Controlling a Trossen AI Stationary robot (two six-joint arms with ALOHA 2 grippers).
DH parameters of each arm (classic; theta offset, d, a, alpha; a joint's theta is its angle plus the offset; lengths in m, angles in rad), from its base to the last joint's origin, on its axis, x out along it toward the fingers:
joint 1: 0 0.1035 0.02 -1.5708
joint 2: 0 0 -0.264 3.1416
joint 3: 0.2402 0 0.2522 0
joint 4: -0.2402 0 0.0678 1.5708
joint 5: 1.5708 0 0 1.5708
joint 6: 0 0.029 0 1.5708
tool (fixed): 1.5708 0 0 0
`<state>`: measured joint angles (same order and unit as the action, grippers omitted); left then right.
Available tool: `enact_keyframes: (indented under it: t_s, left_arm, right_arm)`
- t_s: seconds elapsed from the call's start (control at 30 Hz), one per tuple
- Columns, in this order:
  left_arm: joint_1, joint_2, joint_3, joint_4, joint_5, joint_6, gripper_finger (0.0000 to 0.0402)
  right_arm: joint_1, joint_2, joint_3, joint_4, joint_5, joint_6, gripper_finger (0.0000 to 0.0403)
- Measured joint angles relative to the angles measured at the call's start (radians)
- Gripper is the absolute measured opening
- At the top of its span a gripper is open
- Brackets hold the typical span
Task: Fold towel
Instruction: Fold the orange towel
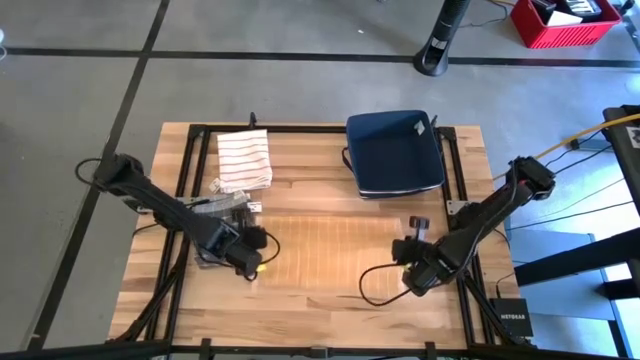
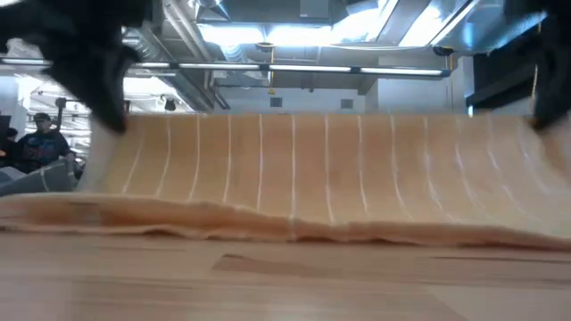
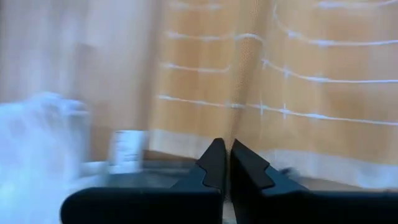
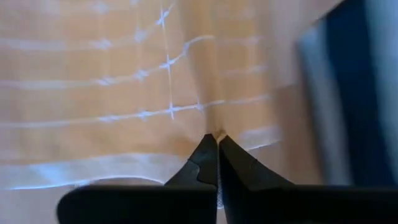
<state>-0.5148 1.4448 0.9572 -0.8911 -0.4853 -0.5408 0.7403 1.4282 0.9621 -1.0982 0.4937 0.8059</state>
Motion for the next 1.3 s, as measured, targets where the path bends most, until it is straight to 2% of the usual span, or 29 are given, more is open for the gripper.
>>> enact_keyframes:
  t_s: [0.2,0.33,0.4,0.67,0.77,0.83,0.93,1.17,1.23,1.3]
  left_arm:
    - [0.031,-0.126,0.084,-0.138,-0.209,0.089,0.0001]
    - [0.087,-0.214,0.113,-0.145,-0.217,0.133,0.0001]
    - [0.104,-0.254,0.116,-0.145,-0.162,0.13,0.0001]
    - [0.056,-0.304,0.115,-0.118,0.094,0.025,0.0001]
    - [0.033,-0.302,0.115,-0.071,0.186,0.019,0.0001]
    - [0.025,-0.302,0.11,-0.052,0.193,0.028,0.0001]
    - [0.033,-0.302,0.1,-0.069,0.082,0.053,0.0001]
    - [0.106,-0.298,0.049,-0.057,-0.151,0.164,0.0001]
    - [0.108,-0.294,0.034,-0.055,-0.22,0.189,0.0001]
    - [0.091,-0.291,0.011,-0.029,-0.248,0.212,0.0001]
  right_arm:
    - [-0.022,-0.063,0.11,-0.192,0.218,-0.001,0.0002]
    - [-0.057,-0.12,0.151,-0.266,0.266,0.034,0.0002]
    - [-0.062,-0.145,0.158,-0.259,0.236,0.038,0.0002]
    - [-0.034,-0.183,0.165,-0.095,-0.046,0.079,0.0002]
    - [-0.009,-0.183,0.165,-0.049,-0.118,0.062,0.0002]
    - [0.001,-0.183,0.165,-0.057,-0.128,0.061,0.0002]
    - [-0.001,-0.191,0.165,-0.101,-0.066,0.061,0.0002]
    - [-0.059,-0.198,0.165,-0.301,0.17,0.053,0.0002]
    - [-0.061,-0.199,0.153,-0.306,0.233,0.044,0.0002]
    - [-0.054,-0.194,0.127,-0.286,0.256,0.032,0.0002]
